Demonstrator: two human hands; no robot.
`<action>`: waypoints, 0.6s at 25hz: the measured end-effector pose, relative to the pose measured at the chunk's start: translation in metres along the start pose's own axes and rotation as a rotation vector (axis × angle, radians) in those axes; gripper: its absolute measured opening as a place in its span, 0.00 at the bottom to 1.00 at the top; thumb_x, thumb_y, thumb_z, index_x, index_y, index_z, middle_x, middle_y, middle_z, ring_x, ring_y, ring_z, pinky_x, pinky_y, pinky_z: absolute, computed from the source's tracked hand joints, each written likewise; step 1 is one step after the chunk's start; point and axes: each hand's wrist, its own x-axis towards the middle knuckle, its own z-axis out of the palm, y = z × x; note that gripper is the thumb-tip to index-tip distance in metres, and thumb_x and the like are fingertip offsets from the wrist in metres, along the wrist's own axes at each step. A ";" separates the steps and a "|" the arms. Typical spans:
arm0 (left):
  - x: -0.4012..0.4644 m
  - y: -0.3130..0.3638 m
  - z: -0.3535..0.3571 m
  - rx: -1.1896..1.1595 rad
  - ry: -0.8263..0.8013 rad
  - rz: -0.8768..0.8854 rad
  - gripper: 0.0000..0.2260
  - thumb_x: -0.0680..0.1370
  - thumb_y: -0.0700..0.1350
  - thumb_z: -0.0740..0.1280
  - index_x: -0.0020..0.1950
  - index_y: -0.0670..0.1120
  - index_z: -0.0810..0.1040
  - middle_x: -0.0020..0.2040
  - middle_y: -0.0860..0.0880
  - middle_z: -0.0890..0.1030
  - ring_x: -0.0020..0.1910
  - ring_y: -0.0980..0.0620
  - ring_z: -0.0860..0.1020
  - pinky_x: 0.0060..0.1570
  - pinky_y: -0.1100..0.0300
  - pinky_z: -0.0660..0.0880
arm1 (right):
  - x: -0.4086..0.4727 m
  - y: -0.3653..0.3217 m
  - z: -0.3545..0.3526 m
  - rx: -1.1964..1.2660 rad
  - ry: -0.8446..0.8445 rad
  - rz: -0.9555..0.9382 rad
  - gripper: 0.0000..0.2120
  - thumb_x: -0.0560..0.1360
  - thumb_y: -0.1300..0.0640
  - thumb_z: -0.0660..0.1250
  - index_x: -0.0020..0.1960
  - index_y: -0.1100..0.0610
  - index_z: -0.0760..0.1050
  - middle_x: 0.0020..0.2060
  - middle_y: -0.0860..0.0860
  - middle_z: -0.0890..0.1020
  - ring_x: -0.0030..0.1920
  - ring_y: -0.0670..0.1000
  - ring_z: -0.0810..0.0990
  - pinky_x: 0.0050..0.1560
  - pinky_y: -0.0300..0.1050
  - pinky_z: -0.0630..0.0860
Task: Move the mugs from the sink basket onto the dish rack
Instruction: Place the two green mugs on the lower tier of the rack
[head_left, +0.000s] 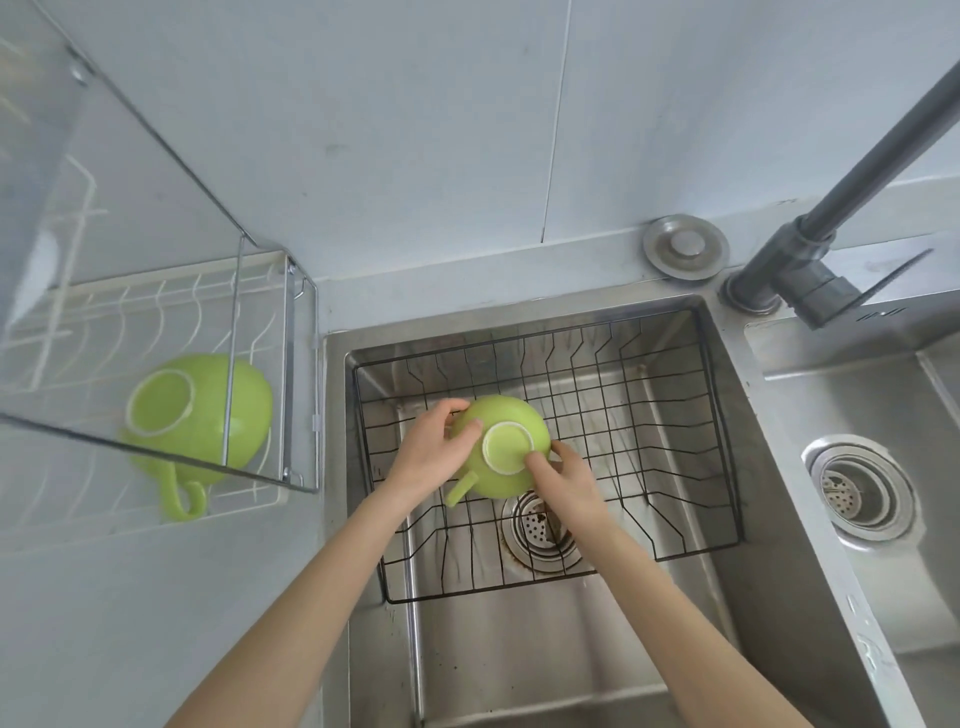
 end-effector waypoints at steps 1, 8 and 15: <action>-0.008 0.004 -0.002 -0.032 -0.007 0.004 0.14 0.78 0.44 0.60 0.63 0.45 0.72 0.55 0.47 0.75 0.52 0.51 0.73 0.45 0.64 0.69 | -0.007 -0.002 -0.003 0.010 0.004 -0.011 0.18 0.74 0.53 0.60 0.62 0.60 0.71 0.42 0.50 0.76 0.49 0.54 0.75 0.57 0.48 0.73; -0.065 0.011 -0.015 -0.075 -0.124 0.080 0.20 0.77 0.41 0.61 0.69 0.47 0.66 0.62 0.45 0.72 0.60 0.46 0.74 0.57 0.56 0.72 | -0.064 -0.006 -0.021 0.048 0.039 -0.052 0.05 0.75 0.54 0.58 0.48 0.51 0.73 0.38 0.47 0.76 0.57 0.59 0.78 0.63 0.58 0.74; -0.119 -0.002 -0.021 0.021 -0.198 0.210 0.34 0.74 0.39 0.67 0.74 0.48 0.52 0.67 0.42 0.62 0.66 0.47 0.67 0.63 0.61 0.70 | -0.125 -0.015 -0.022 -0.051 0.053 -0.240 0.19 0.72 0.50 0.59 0.60 0.56 0.73 0.42 0.50 0.76 0.49 0.54 0.77 0.54 0.49 0.76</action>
